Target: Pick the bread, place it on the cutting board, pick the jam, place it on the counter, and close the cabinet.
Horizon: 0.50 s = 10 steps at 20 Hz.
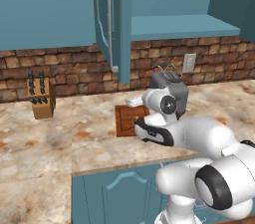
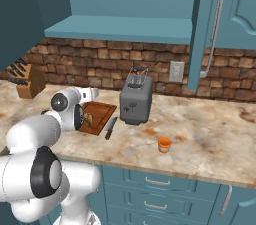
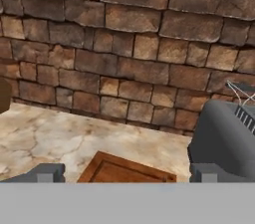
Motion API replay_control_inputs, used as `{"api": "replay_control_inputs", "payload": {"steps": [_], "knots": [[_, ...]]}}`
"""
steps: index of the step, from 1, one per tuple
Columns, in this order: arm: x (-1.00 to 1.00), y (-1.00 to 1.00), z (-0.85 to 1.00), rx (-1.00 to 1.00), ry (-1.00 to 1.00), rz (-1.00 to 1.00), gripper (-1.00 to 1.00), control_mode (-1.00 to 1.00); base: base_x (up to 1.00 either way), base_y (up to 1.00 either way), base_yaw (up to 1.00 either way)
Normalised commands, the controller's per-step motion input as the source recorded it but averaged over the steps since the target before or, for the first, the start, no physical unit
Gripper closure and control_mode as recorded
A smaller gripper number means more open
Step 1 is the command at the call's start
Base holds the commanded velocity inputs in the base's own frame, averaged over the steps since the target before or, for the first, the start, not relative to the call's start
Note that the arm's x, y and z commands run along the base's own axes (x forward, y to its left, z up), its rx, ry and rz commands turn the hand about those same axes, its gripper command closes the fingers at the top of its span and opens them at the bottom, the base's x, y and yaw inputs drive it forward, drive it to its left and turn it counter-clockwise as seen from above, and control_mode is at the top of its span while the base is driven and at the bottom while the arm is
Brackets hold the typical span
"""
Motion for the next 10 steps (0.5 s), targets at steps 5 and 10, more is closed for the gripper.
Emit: {"api": "replay_control_inputs", "payload": {"steps": [5, 10], "knots": [[-0.27, 0.00, 0.47, 0.00, -0.09, 0.00, -1.00, -1.00, 0.00, 0.00, 0.00], [-0.28, 0.00, 0.47, 0.00, -0.07, 0.00, -1.00, -1.00, 0.00, 0.00, 0.00]]}}
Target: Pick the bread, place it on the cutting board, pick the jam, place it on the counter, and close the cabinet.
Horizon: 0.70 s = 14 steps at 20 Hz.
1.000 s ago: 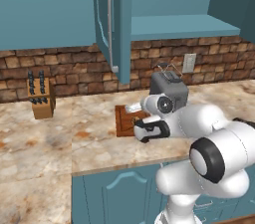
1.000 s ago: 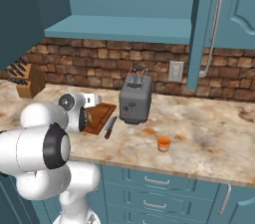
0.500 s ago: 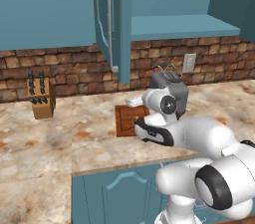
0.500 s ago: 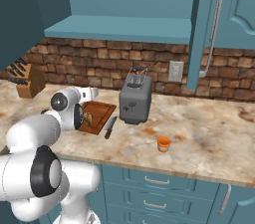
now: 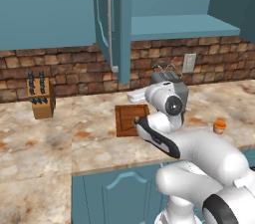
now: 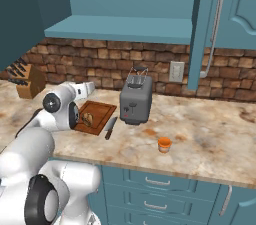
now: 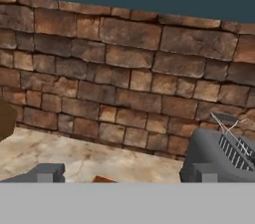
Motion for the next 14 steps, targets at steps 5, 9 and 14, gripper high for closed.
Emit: {"api": "replay_control_inputs", "payload": {"steps": [5, 9, 14], "knots": [[-0.41, 0.00, 0.36, 0.00, -0.08, 0.00, -1.00, -1.00, 0.00, 0.00, 0.00], [-0.45, 0.02, 0.27, -0.01, -0.08, 0.00, -1.00, -1.00, 0.00, 0.00, 0.00], [-0.54, 0.04, 0.34, 0.00, -0.08, 0.00, -1.00, -1.00, 0.00, 0.00, 0.00]]}}
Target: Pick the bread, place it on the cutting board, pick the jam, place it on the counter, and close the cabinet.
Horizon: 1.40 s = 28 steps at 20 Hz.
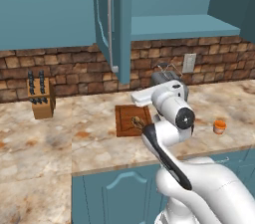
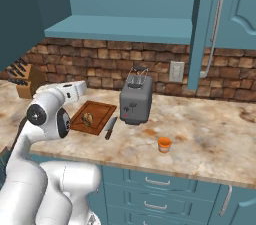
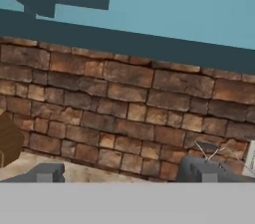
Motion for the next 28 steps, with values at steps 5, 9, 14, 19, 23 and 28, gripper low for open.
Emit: {"api": "replay_control_inputs", "payload": {"steps": [5, 9, 14, 19, 23, 28], "knots": [[-0.55, 0.08, 0.41, 0.00, -0.07, 0.00, -1.00, -1.00, 0.00, 0.00, 0.00], [-0.58, 0.09, 0.42, 0.00, -0.08, 0.00, -1.00, -1.00, 0.00, 0.00, 0.00], [-0.71, 0.07, 0.43, 0.00, -0.06, 0.00, -1.00, -1.00, 0.00, 0.00, 0.00], [-0.74, 0.00, 0.35, 0.00, -0.03, 0.00, -1.00, -1.00, 0.00, 0.00, 0.00], [-0.86, 0.00, 0.09, -0.01, -0.05, 0.00, -1.00, -1.00, 0.00, 0.00, 0.00], [-0.66, 0.05, 0.00, -0.04, -0.15, 0.00, -1.00, -1.00, 0.00, 0.00, 0.00]]}}
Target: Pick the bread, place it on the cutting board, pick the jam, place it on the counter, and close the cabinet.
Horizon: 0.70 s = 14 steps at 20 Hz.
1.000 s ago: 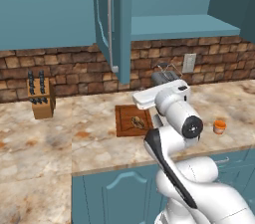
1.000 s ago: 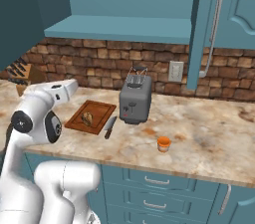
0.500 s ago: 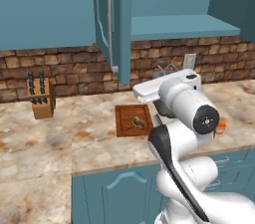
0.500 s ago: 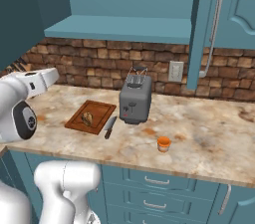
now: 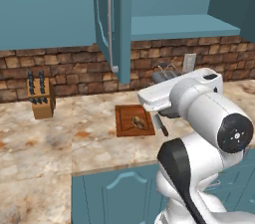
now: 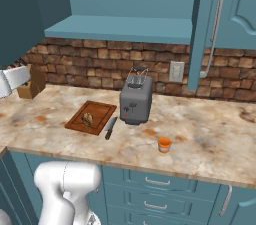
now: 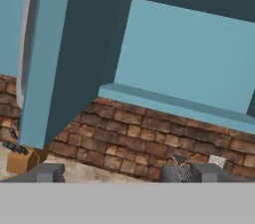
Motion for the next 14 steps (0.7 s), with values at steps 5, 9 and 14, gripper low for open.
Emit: {"api": "replay_control_inputs", "payload": {"steps": [5, 9, 14], "knots": [[-0.46, 0.12, 0.00, -0.03, -0.20, 0.00, -1.00, -1.00, 0.00, 0.00, 0.00], [-0.42, 0.14, 0.00, -0.03, -0.18, 0.00, -1.00, -1.00, 0.00, 0.00, 0.00], [-0.12, 0.20, 0.00, -0.03, -0.19, 0.00, -1.00, -1.00, 0.00, 0.00, 0.00]]}}
